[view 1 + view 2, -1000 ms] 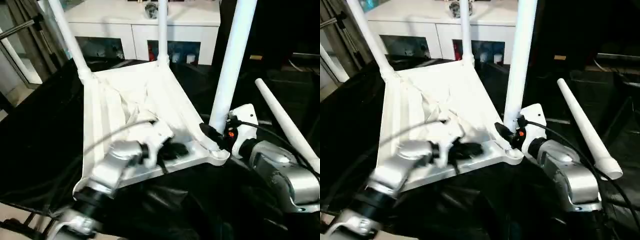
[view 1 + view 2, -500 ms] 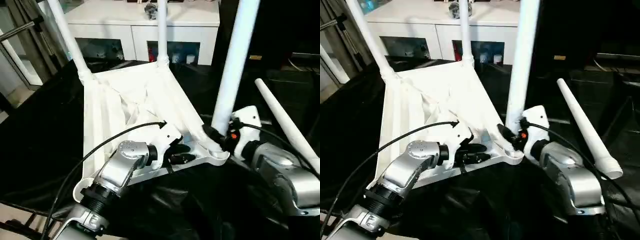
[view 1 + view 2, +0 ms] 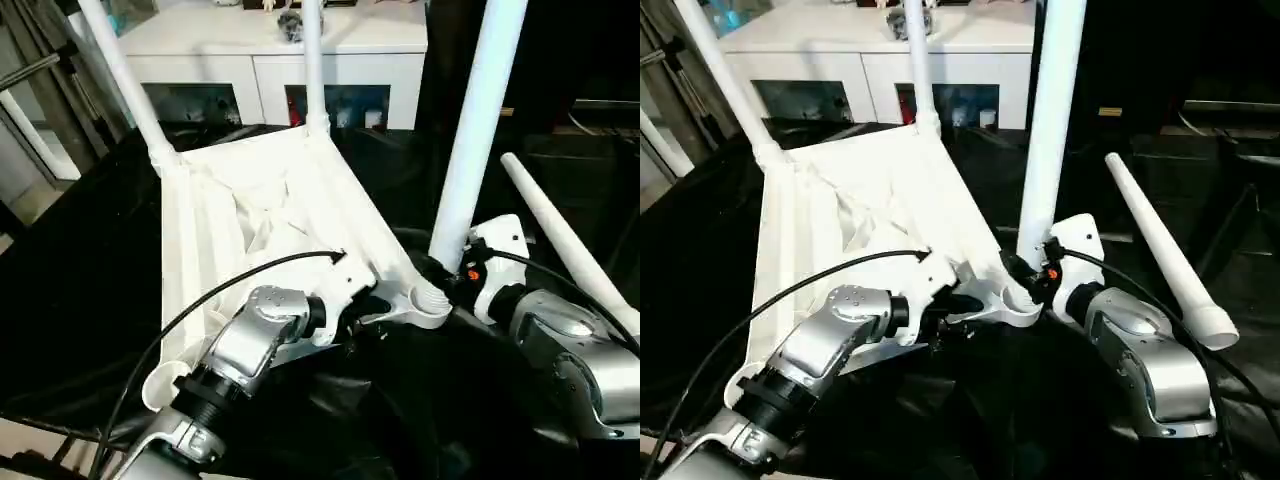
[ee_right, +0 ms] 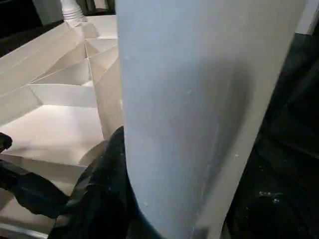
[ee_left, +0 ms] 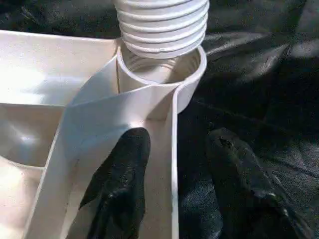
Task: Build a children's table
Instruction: Insert table leg to table base
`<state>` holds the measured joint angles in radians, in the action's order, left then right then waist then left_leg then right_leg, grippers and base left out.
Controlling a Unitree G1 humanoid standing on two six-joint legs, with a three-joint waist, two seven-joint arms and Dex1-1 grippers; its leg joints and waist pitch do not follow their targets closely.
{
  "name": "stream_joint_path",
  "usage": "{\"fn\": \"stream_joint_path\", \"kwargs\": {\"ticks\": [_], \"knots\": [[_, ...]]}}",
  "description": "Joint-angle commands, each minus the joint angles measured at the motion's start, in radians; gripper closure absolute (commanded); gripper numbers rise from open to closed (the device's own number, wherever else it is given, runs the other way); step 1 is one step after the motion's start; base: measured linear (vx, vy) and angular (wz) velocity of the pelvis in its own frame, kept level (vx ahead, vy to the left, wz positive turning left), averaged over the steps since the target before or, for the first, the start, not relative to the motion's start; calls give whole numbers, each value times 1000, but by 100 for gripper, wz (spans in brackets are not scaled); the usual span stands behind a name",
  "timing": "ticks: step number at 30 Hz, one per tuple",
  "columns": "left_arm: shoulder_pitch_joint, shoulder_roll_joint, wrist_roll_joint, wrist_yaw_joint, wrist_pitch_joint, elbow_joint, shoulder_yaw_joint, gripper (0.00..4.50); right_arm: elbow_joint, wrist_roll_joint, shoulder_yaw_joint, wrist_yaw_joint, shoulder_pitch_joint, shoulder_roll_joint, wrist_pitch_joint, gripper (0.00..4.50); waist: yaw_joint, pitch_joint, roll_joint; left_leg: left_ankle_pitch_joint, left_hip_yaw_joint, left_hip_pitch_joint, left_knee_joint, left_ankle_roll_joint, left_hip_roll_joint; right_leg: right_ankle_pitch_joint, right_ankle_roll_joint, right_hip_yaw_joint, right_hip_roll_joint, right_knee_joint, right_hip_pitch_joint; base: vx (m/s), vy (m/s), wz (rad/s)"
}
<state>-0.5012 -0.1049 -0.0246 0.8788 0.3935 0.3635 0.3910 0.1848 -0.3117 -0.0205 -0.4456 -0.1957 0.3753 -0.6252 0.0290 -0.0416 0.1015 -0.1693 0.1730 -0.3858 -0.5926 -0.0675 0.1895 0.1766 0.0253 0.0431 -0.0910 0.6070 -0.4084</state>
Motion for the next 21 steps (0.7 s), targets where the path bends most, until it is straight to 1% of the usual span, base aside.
{"fn": "stream_joint_path", "kwargs": {"ticks": [1, 2, 3, 4, 6, 7, 9, 12, 13, 14, 16, 17, 18, 19, 20, 21], "knots": [[1, -14, 22, -27, 33, 33, -1, 277, 26, -4, -3, -1, -9, 1, -8, 258, -2, 57, -23, -284, -6, 6, 66, 37, 10, 434, -128, -19, -28, -107, 44, 0, 0, 0], [1, -14, 22, -27, 33, 33, -1, 290, 26, -4, -3, -1, -9, 1, -8, 258, -2, 57, -23, -284, -6, 6, 66, 37, 10, 437, -126, -19, -28, -108, 44, 0, 0, 0], [1, -18, 24, -33, 35, 33, -3, 304, 32, -6, -2, 0, -8, -1, -11, 258, -3, 56, -26, -286, -5, 5, 66, 37, 10, 444, -124, -19, -28, -109, 44, 0, 0, 0], [4, -22, 17, -38, 48, 27, -12, 311, 38, -9, 1, 0, -6, -2, -14, 258, -3, 55, -26, -292, -6, 6, 67, 37, 10, 467, -117, -18, -28, -110, 42, 0, 0, 0], [5, -22, 13, -39, 56, 24, -17, 315, 41, -10, 2, -1, -5, -2, -15, 258, -4, 54, -26, -298, -6, 6, 66, 36, 9, 481, -111, -18, -28, -113, 41, 0, 0, 0], [10, -26, 9, -40, 66, 13, -22, 323, 39, -9, 4, -1, -4, -3, -13, 258, -5, 55, -26, -301, -7, 6, 67, 35, 9, 496, -103, -17, -28, -113, 40, 0, 0, 0], [16, -33, 8, -36, 75, -1, -22, 351, 38, -9, 5, -2, -4, -3, -13, 258, -7, 54, -25, -302, -7, 6, 67, 35, 9, 501, -100, -17, -28, -115, 39, 0, 0, 0], [33, -57, 10, -32, 104, -33, -17, 360, 38, -9, 7, -3, -6, -3, -13, 258, -12, 54, -25, -305, -9, 2, 69, 35, 9, 493, -102, -16, -28, -112, 39, 0, 0, 0], [40, -70, 19, -34, 110, -42, -11, 372, 36, -9, 8, -5, -7, -3, -13, 258, -18, 55, -30, -306, -9, 3, 69, 38, 10, 485, -104, -16, -27, -113, 39, 0, 0, 0], [40, -70, 19, -34, 110, -42, -11, 397, 36, -9, 8, -5, -7, -3, -13, 258, -18, 56, -27, -304, -10, 4, 69, 38, 11, 477, -108, -17, -28, -110, 39, 0, 0, 0], [61, -110, 40, -28, 109, -58, 6, 406, 32, -8, 16, -14, -14, -2, -13, 258, -22, 56, -25, -298, -11, 0, 70, 40, 11, 460, -114, -17, -29, -108, 42, 0, 0, 0], [61, -110, 40, -28, 109, -58, 6, 416, 32, -8, 16, -14, -14, -2, -13, 258, -23, 57, -34, -294, -11, -3, 70, 44, 11, 459, -114, -17, -29, -105, 43, 0, 0, 0], [64, -116, 42, -27, 109, -61, 7, 416, 32, -8, 17, -15, -15, -2, -13, 258, -27, 55, -31, -298, -9, -1, 69, 45, 10, 474, -111, -17, -30, -109, 41, 0, 0, 0], [67, -122, 42, -24, 109, -66, 7, 430, 30, -8, 18, -17, -16, -1, -13, 258, -27, 55, -31, -298, -9, -1, 69, 44, 10, 478, -111, -17, -30, -109, 40, 0, 0, 0], [69, -125, 43, -23, 109, -68, 7, 441, 30, -8, 18, -18, -17, 0, -12, 258, -29, 54, -35, -297, -9, -1, 69, 44, 10, 481, -112, -17, -30, -109, 40, 0, 0, 0], [69, -126, 43, -22, 109, -69, 7, 447, 29, -8, 19, -19, -17, 0, -12, 258, -31, 53, -33, -301, -9, -1, 68, 43, 9, 496, -108, -17, -30, -112, 39, 0, 0, 0]]}}
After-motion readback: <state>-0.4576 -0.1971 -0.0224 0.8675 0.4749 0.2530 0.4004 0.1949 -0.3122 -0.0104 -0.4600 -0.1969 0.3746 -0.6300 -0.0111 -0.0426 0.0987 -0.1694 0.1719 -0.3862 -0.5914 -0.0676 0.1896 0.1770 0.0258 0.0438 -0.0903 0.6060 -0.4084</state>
